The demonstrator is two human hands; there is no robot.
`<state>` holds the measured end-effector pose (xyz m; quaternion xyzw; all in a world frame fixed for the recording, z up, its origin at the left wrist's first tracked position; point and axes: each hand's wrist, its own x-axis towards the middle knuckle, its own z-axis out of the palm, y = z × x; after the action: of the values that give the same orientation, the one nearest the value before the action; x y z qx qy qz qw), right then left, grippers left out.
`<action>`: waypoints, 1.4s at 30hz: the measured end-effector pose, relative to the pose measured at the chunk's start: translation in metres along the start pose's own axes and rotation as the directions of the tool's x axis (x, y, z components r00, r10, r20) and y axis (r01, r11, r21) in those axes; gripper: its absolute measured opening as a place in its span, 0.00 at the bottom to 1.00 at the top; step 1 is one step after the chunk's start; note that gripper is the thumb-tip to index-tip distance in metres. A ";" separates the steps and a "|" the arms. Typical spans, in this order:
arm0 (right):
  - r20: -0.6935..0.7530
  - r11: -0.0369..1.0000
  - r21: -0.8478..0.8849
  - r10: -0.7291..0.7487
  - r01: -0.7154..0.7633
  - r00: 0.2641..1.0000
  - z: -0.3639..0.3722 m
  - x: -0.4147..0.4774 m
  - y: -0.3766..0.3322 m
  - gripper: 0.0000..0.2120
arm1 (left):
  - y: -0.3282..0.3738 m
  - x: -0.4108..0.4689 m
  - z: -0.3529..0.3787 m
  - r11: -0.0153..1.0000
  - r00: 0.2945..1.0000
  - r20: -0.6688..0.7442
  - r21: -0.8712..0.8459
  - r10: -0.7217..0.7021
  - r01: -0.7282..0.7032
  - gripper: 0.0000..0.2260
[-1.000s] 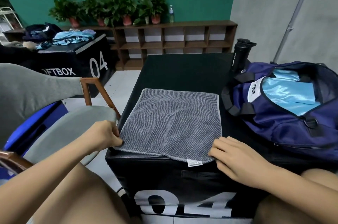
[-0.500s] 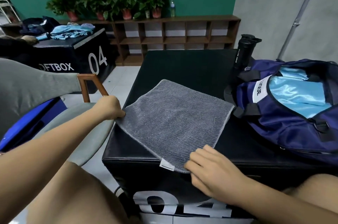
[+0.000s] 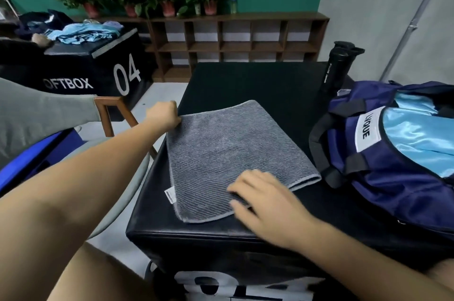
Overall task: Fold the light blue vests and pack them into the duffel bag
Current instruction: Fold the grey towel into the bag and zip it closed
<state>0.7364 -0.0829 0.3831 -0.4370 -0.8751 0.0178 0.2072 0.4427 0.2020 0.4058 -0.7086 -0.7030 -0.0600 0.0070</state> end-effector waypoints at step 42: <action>0.170 0.867 -0.488 -0.021 0.102 0.985 -0.045 -0.035 0.105 0.16 | -0.024 -0.226 0.013 0.687 0.720 -0.223 -0.214 0.657 -0.694 0.09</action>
<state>0.8517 -0.0524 0.3899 -0.4445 -0.8776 -0.1786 0.0185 0.4183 -0.0214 0.3695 -0.9056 -0.3738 -0.1983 -0.0276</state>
